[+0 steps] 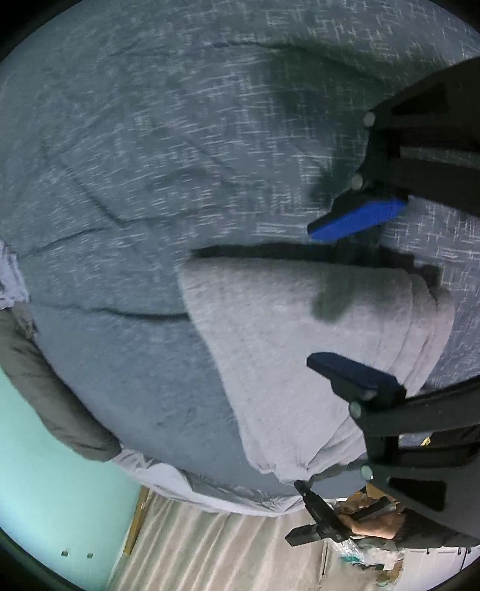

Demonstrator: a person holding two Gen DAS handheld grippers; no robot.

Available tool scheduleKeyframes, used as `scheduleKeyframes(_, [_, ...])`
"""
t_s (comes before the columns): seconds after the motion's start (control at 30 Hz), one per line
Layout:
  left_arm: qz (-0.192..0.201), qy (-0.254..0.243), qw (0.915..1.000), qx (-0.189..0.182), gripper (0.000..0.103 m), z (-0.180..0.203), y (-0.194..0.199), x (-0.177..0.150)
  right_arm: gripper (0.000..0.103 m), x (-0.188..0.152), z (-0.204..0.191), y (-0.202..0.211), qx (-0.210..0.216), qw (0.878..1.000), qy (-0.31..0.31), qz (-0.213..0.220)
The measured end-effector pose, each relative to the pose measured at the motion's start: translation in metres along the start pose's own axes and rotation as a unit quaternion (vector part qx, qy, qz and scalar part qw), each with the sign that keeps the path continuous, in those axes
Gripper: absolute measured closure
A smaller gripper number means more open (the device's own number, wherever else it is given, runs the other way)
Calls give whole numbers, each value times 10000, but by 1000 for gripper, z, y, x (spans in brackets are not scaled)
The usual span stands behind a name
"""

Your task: Fold clothes

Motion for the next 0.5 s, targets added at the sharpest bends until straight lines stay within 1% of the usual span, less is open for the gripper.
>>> scheduleKeyframes(0.03, [31, 11, 10000, -6, 77, -1, 3, -2, 35, -1, 2, -3, 15, 10000, -39, -47])
scheduleKeyframes(0.07, [72, 13, 10000, 12, 69, -4, 6, -2, 33, -1, 3, -6, 22, 9999, -71, -89])
scheduleKeyframes(0.1, [115, 14, 9999, 46, 56, -7, 10, -2, 32, -2, 4, -8, -3, 9999, -79, -108])
scheduleKeyframes(0.13, [153, 19, 9999, 72, 49, -9, 13, -3, 32, -3, 5, -11, -28, 9999, -86, -127])
scheduleKeyframes(0.17, [176, 36, 9998, 78, 38, -12, 15, -3, 30, -3, 6, -14, -43, 9998, -98, -148])
scheduleKeyframes(0.2, [189, 67, 9998, 74, 35, -15, 17, -3, 30, -4, 6, -16, -25, 9998, -127, -177])
scheduleKeyframes(0.27, [189, 114, 9997, 69, 35, -21, 19, -5, 30, -5, 7, -21, 11, 9995, -186, -236])
scheduleKeyframes(0.43, [-187, -60, 9998, 19, 32, -22, -3, -5, 29, -8, 3, -33, -13, 9992, -184, -349])
scheduleKeyframes(0.5, [-195, -66, 9998, -78, 32, -24, -9, -6, 29, -10, -1, -37, -29, 9991, -149, -397])
Point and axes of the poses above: each gripper's, at about its wrist camera, not at the fingertips, and y roughly against the way its jaws point, z to its right, x to its top, the point moved 1 cm from there along -y, roughly the way its jaws point, and after that the axes turned 14 degrees about -y, right-handed, at the moved point
